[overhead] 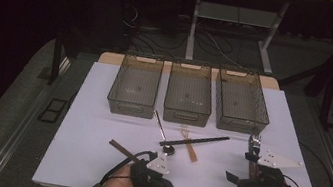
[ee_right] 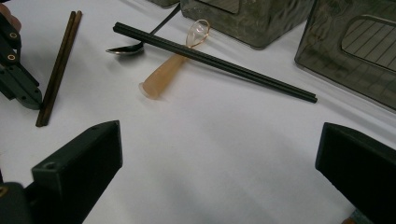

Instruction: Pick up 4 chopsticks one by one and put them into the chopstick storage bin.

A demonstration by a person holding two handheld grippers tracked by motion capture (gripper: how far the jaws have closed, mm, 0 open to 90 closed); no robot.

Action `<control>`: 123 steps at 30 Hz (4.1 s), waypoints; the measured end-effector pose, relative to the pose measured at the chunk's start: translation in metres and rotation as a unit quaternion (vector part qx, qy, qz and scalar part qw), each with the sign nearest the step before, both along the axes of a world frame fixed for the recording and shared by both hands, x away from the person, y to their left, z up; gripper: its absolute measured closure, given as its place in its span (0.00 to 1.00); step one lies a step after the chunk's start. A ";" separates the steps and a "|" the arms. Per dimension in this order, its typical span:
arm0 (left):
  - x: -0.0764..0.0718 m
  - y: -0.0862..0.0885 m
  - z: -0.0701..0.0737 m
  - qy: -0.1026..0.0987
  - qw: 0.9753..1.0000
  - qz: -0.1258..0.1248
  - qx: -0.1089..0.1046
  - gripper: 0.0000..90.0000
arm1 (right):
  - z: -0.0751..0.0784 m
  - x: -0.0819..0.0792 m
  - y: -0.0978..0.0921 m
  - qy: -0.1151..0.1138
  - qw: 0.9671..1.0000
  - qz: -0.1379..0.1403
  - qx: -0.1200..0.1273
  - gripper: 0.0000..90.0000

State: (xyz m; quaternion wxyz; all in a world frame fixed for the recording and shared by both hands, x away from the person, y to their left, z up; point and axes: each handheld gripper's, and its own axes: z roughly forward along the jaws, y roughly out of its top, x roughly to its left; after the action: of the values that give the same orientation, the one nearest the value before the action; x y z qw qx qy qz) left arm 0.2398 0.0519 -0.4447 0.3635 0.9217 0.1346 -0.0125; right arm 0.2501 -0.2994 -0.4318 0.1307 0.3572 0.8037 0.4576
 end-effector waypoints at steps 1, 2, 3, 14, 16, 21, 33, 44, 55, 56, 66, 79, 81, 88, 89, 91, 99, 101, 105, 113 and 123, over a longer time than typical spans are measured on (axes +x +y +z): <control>0.000 0.000 0.000 -0.001 1.000 0.002 -0.001 1.00 | 0.000 0.000 0.000 0.000 1.000 -0.001 0.000 0.00; 0.001 -0.001 0.000 -0.002 1.000 0.003 -0.001 1.00 | 0.000 0.000 0.000 0.000 1.000 -0.001 0.000 0.00; 0.002 -0.001 0.000 -0.002 1.000 0.002 -0.001 1.00 | 0.000 0.000 0.000 0.000 1.000 -0.001 0.000 0.00; 0.011 -0.007 -0.001 -0.009 1.000 0.009 -0.001 1.00 | 0.000 0.000 0.000 -0.001 1.000 -0.001 0.000 0.00; 0.014 -0.007 0.000 -0.014 1.000 -0.003 0.010 1.00 | 0.000 0.000 0.000 -0.001 1.000 0.000 -0.001 0.00; 0.016 -0.012 -0.001 -0.014 1.000 0.011 -0.003 1.00 | 0.000 0.000 0.000 0.000 1.000 -0.002 0.000 0.00; 0.023 -0.019 -0.002 -0.022 1.000 0.015 -0.004 1.00 | 0.000 0.000 0.000 -0.001 1.000 -0.001 0.000 0.00; 0.028 -0.027 -0.003 -0.029 0.999 0.023 -0.009 1.00 | 0.000 0.000 0.000 -0.001 1.000 -0.001 0.000 0.00; 0.037 -0.033 -0.003 -0.039 0.999 0.028 -0.006 1.00 | 0.000 0.000 0.000 0.000 1.000 0.000 0.000 0.00; 0.038 -0.035 -0.003 -0.039 0.999 0.032 -0.007 1.00 | 0.000 0.000 0.000 -0.001 1.000 0.000 0.000 0.00; 0.042 -0.039 -0.004 -0.043 0.998 0.037 -0.010 1.00 | 0.000 0.000 -0.001 0.000 1.000 0.001 0.001 0.00; 0.040 0.017 0.029 -0.017 0.998 0.050 -0.037 0.87 | 0.001 -0.001 -0.002 -0.002 1.000 -0.001 0.003 0.00; 0.042 0.036 0.032 -0.024 0.997 0.066 -0.037 0.83 | 0.001 -0.001 -0.002 -0.002 1.000 0.000 0.003 0.00; 0.053 0.106 0.028 -0.025 0.992 0.120 -0.027 0.69 | 0.000 -0.001 -0.001 0.000 1.000 0.000 0.001 0.00; 0.054 0.113 0.026 -0.024 0.992 0.125 -0.023 0.67 | 0.000 -0.001 -0.001 0.000 1.000 0.000 0.000 0.00; 0.057 0.124 0.021 -0.023 0.991 0.133 -0.021 0.64 | 0.000 -0.001 0.000 0.000 1.000 0.001 0.000 0.00; 0.059 0.124 0.017 -0.021 0.993 0.113 -0.022 0.70 | 0.000 -0.001 0.000 0.000 1.000 0.001 -0.001 0.00; 0.058 0.121 0.017 -0.021 0.994 0.105 -0.021 0.75 | 0.000 -0.001 0.000 0.001 1.000 0.000 0.000 0.00; 0.058 0.118 0.014 -0.019 0.995 0.093 -0.013 0.81 | 0.000 -0.001 0.000 0.000 1.000 0.002 0.000 0.00; 0.061 0.114 0.010 -0.020 0.997 0.072 -0.010 0.87 | 0.000 0.000 0.000 0.001 1.000 0.002 -0.001 0.00; 0.064 0.108 0.004 -0.023 0.998 0.058 0.005 0.88 | 0.000 0.000 0.000 0.001 1.000 0.003 -0.001 0.00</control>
State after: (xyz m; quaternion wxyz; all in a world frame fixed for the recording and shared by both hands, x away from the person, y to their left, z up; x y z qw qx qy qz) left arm 0.3041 0.1598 -0.4411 0.3620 0.9143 0.1793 0.0302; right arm 0.2500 -0.2991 -0.4320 0.1286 0.3552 0.8052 0.4570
